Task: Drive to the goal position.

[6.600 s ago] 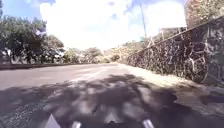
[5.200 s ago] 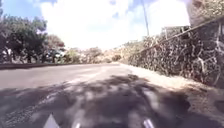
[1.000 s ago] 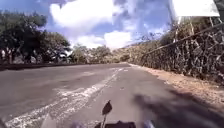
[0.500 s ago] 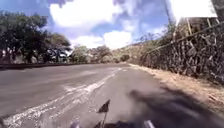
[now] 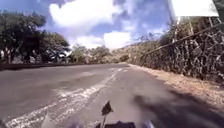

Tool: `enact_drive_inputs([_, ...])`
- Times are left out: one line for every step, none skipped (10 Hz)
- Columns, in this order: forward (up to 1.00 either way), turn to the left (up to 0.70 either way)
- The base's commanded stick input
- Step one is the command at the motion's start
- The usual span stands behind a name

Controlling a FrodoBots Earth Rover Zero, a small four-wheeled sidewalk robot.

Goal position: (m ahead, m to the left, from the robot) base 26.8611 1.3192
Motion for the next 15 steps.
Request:
enact_drive_inputs([0.63,0.00])
enact_drive_inputs([0.63,0.00])
enact_drive_inputs([0.63,0.00])
enact_drive_inputs([0.63,0.00])
enact_drive_inputs([0.63,-0.20])
enact_drive_inputs([0.63,-0.26])
enact_drive_inputs([0.63,-0.32])
enact_drive_inputs([0.63,-0.32])
enact_drive_inputs([0.63,-0.32])
enact_drive_inputs([0.63,-0.32])
enact_drive_inputs([0.63,-0.32])
enact_drive_inputs([0.63,-0.32])
enact_drive_inputs([0.63,-0.32])
enact_drive_inputs([0.63,-0.32])
enact_drive_inputs([0.63,-0.32])
